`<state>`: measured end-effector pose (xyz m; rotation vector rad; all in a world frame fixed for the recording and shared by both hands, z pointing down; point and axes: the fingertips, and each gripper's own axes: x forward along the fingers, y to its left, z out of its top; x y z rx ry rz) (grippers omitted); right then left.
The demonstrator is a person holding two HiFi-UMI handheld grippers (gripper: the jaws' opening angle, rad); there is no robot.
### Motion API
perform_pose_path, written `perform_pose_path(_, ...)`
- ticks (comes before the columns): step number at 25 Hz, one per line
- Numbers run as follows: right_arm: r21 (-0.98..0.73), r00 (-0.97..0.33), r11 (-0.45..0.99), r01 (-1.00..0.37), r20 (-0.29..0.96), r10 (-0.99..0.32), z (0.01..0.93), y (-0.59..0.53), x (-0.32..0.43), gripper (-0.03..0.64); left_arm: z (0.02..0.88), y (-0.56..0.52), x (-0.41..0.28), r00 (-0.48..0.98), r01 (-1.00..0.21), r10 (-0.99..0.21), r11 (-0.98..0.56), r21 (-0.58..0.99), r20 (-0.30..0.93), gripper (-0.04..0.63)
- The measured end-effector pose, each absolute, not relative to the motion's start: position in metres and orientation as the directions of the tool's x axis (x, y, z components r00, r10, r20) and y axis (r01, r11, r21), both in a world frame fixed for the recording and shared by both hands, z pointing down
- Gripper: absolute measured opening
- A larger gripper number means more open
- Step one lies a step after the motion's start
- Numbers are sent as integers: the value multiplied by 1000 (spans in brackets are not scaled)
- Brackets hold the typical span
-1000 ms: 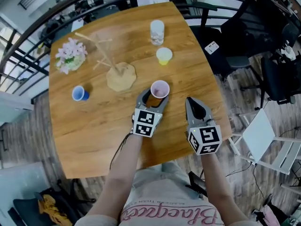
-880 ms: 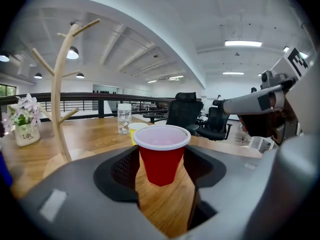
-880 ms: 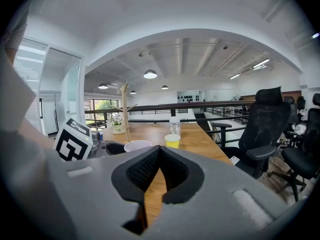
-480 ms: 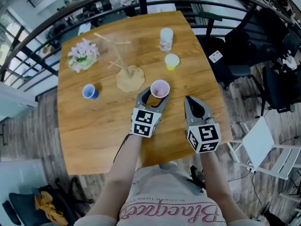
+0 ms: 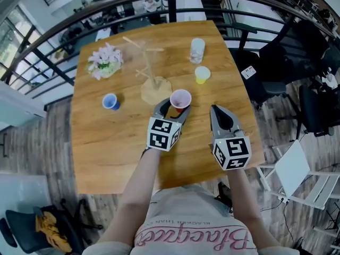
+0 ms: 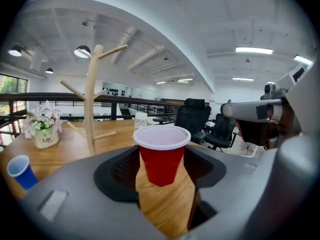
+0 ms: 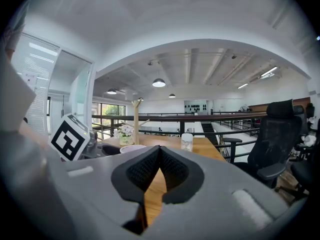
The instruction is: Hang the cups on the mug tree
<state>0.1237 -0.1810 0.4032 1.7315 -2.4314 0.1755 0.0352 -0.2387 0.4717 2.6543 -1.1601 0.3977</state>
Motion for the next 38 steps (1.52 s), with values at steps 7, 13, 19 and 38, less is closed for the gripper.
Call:
perform_pose_path(7, 9, -331, 341, -940, 213, -919, 410, -181, 114, 2, 483, -259, 10, 624, -781, -694, -566, 263, 360, 290)
perform_pose_path(13, 15, -325, 338, -941, 238, -915, 418, -180, 112, 2, 495, -281, -3, 651, -741, -669, -458, 492, 357, 293)
perform_pose_path(19, 21, -332, 351, -936, 270, -904, 428, -183, 108, 2, 508, -297, -5, 696, -655, -632, -365, 661, 341, 293)
perform_pose_path(38, 29, -366, 391, -920, 294, -883, 437, -204, 94, 2, 501, -333, -19, 733, 94, -678, 24, 995, -53, 290)
